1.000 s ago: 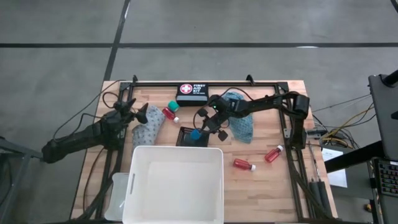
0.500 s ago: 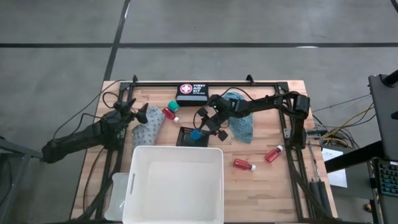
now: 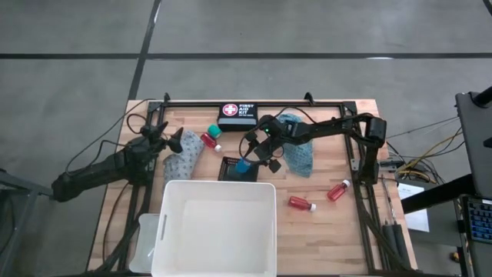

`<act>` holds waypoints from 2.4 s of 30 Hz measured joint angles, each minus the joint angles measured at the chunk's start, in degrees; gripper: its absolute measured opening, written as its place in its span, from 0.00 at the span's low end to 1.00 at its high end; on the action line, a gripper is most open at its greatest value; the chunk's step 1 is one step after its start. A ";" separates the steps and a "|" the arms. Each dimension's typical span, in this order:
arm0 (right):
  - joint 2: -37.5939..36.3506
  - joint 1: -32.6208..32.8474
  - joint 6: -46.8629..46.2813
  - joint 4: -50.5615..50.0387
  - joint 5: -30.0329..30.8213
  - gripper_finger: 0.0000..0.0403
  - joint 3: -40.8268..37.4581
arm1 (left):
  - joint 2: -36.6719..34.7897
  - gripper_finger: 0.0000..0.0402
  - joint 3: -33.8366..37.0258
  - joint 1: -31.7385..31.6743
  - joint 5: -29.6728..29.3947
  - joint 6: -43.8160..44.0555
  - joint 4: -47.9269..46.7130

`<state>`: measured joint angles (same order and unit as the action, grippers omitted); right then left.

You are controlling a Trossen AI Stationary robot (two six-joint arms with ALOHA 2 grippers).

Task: Pick & Place Medicine items
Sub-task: Put the green bandage into the black bin

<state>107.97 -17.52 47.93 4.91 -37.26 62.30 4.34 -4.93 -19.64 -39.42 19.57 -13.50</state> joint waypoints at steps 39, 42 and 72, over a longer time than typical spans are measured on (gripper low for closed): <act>-8.82 -4.08 -1.20 -1.72 -0.03 0.51 -0.09 | 0.00 0.98 -0.01 0.01 -0.01 -0.02 0.00; -10.74 -4.72 2.03 -7.33 -0.17 0.51 -0.11 | 0.00 0.98 -0.01 0.00 -0.01 -0.02 0.00; -20.77 -11.28 12.51 -33.49 -0.20 0.39 -0.57 | 0.00 0.98 -0.01 0.01 -0.01 0.00 0.00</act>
<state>87.20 -28.80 60.44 -28.59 -37.46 61.73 4.34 -4.95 -19.63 -39.43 19.57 -13.50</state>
